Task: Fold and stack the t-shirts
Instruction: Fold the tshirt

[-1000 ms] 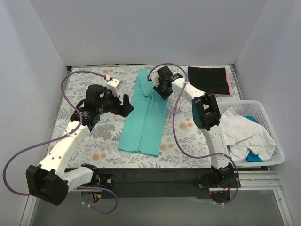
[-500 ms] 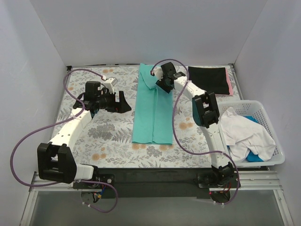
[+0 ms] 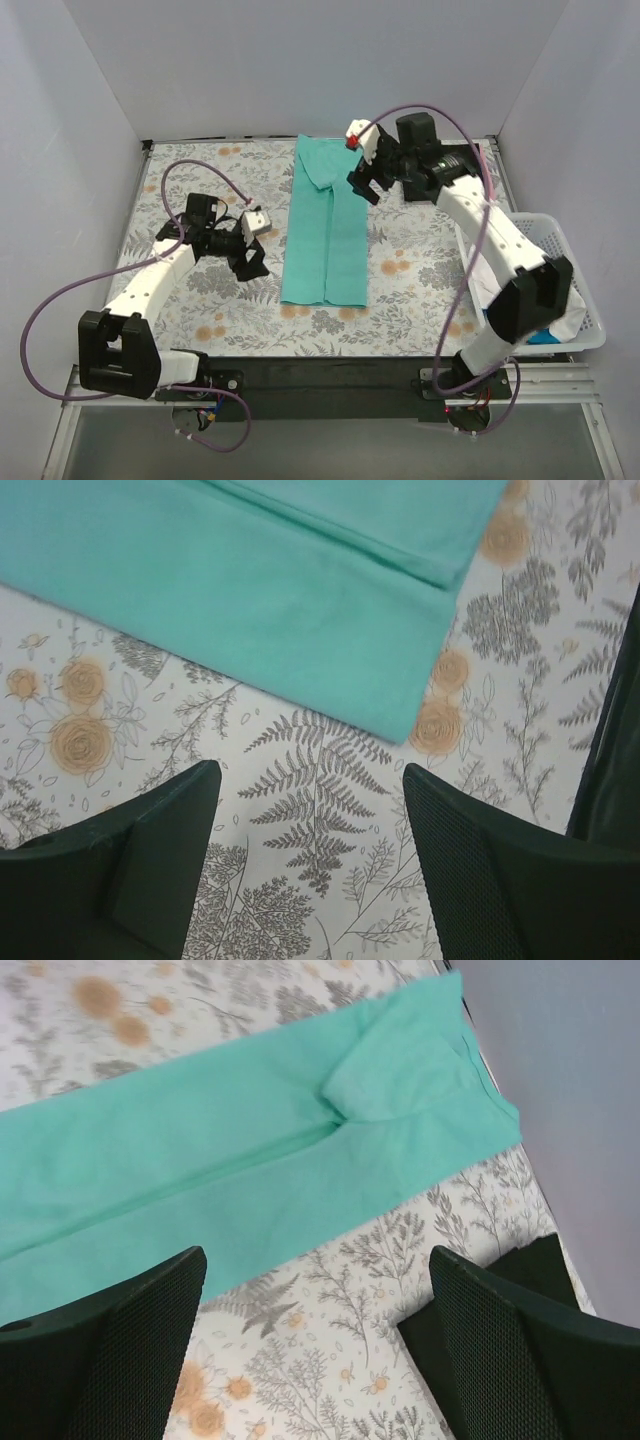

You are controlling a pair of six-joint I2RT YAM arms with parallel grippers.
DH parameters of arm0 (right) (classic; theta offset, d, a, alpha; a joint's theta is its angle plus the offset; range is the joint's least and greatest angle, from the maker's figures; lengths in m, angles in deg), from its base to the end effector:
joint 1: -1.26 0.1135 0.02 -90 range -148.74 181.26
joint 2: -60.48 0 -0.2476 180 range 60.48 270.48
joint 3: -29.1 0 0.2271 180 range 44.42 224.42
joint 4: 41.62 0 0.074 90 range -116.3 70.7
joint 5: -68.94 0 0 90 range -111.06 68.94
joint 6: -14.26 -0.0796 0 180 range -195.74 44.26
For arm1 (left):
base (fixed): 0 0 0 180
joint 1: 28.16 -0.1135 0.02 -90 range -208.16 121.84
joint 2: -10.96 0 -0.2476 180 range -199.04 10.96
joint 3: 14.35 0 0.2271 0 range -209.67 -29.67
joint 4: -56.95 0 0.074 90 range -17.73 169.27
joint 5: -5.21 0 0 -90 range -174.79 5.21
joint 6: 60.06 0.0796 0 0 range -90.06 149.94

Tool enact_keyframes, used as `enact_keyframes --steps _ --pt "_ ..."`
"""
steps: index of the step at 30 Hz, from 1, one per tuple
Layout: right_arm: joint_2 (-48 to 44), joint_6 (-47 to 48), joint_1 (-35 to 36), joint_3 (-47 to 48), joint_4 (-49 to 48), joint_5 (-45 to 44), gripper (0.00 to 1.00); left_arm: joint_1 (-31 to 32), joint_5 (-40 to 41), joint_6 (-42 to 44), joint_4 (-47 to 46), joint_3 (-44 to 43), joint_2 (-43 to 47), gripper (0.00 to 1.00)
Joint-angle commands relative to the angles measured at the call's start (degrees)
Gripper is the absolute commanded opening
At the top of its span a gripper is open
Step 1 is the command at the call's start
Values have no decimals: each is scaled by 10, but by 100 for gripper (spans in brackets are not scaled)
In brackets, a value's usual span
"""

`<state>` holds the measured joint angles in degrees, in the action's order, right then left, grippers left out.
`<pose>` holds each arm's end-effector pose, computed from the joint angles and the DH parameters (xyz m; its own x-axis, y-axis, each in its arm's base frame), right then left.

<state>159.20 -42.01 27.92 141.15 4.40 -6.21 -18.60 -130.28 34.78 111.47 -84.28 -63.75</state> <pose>0.3533 0.2002 0.3291 -0.0536 -0.6275 -0.7768 -0.7890 0.5034 -0.3522 0.2344 -0.0970 0.2218 -0.8048 0.1955 -0.5605 0.5453 0.6165 -0.5679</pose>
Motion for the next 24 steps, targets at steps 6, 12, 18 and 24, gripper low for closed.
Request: enact_keyframes --steps 6,12,18,24 --pt "-245 196 74 -339 31 123 98 68 -50 353 36 68 -17 65" --pt "-297 207 178 -529 -62 49 81 128 -40 312 -78 147 -17 52" --pt "-278 196 220 -598 -146 -1 69 146 -21 308 -112 187 -10 47" --pt "-254 176 227 -577 -156 -2 65 154 -11 299 -130 214 4 46"
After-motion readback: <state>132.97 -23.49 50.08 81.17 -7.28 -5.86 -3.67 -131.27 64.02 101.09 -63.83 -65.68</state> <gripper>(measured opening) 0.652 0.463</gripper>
